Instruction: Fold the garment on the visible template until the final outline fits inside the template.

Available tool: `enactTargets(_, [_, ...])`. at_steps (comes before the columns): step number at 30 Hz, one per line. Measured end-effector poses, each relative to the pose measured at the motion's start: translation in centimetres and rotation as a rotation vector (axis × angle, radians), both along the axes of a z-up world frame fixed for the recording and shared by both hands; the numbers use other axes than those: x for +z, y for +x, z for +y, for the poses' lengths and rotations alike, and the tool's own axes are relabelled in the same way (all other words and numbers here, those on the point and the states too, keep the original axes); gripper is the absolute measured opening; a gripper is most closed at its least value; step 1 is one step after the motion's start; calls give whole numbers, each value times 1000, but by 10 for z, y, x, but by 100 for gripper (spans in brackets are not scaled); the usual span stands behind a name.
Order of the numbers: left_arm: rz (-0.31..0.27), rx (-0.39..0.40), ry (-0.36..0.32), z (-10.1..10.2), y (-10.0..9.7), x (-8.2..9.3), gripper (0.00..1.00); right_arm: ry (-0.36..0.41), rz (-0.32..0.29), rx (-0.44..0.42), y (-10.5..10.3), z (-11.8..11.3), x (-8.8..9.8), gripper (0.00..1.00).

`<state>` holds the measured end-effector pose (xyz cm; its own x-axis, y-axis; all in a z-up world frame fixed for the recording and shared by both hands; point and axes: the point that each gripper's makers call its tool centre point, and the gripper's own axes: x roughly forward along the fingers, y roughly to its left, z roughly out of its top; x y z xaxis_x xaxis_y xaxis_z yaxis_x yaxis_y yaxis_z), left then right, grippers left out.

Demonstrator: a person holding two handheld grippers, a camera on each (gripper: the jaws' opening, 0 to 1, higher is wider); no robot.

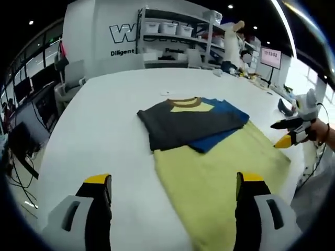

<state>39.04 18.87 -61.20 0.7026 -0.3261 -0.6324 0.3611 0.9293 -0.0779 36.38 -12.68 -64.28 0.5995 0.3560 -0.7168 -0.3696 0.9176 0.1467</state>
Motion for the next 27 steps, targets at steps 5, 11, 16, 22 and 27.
enactTargets(5, [42,8,-11,5,-24,-8,99,7,24,18,-19,0,-4,96])
enactTargets(11, [87,12,-13,8,-49,-13,95,5,50,16,-39,-6,-7,95])
enactTargets(16, [110,15,-21,7,-64,-14,91,-2,64,5,-52,-13,-10,91])
enactTargets(22, [157,34,-30,5,-86,-22,81,-5,94,-8,-70,-22,-17,80])
enactTargets(27, [187,46,-30,2,-99,-29,74,-21,99,-9,-81,-28,-21,72])
